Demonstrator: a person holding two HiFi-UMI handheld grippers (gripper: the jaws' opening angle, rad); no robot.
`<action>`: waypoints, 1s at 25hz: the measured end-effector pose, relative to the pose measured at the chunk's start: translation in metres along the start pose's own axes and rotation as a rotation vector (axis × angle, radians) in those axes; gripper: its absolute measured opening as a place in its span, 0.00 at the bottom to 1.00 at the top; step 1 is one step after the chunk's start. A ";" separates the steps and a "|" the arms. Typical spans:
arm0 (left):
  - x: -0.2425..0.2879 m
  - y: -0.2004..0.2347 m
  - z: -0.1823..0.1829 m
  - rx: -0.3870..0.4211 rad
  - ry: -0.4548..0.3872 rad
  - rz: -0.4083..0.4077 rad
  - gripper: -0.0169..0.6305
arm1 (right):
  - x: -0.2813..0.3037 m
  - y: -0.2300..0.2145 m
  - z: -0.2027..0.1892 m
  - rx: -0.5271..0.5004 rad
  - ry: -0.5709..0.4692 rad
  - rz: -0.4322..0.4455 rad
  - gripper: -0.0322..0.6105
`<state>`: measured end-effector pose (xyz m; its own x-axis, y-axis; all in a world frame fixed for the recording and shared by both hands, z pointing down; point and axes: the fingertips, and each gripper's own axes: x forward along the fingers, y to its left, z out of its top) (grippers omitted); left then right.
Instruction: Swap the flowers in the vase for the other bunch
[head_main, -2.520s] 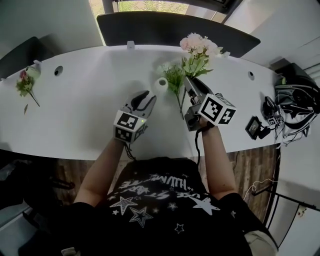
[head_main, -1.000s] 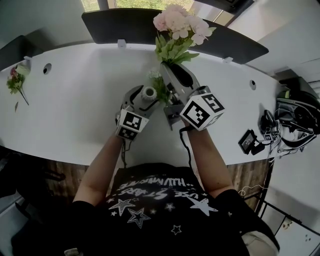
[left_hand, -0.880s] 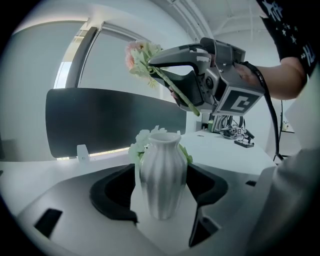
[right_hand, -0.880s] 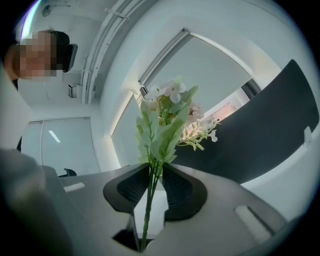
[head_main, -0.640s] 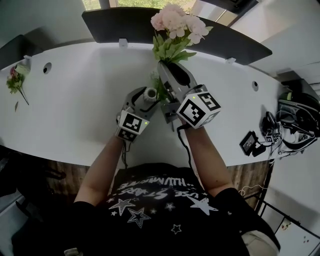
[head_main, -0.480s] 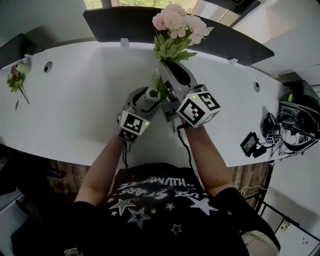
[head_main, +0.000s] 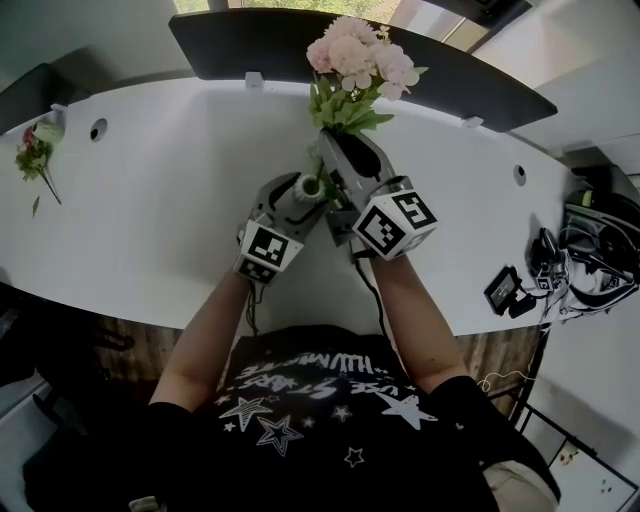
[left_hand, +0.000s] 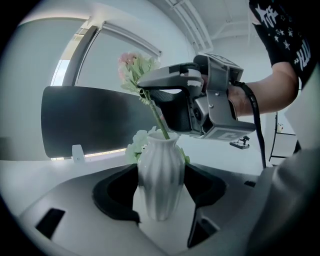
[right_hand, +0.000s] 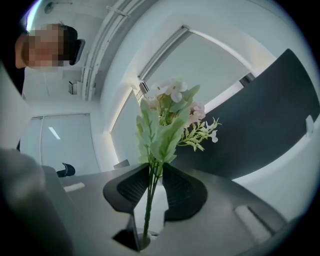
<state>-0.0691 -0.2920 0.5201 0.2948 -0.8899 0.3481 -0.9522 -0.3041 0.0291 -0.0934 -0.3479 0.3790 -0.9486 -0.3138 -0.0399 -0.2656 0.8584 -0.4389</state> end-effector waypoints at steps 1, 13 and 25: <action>0.000 -0.001 -0.002 -0.001 -0.003 -0.001 0.48 | -0.002 0.001 -0.006 -0.001 0.015 0.009 0.18; -0.001 0.000 -0.010 -0.009 -0.009 0.008 0.48 | -0.025 0.009 -0.048 -0.045 0.171 0.077 0.18; 0.000 0.000 -0.010 -0.008 -0.010 0.011 0.48 | -0.041 0.020 -0.093 -0.212 0.299 0.029 0.18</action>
<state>-0.0699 -0.2885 0.5292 0.2852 -0.8966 0.3389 -0.9560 -0.2916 0.0331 -0.0759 -0.2804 0.4550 -0.9565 -0.1823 0.2279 -0.2375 0.9400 -0.2448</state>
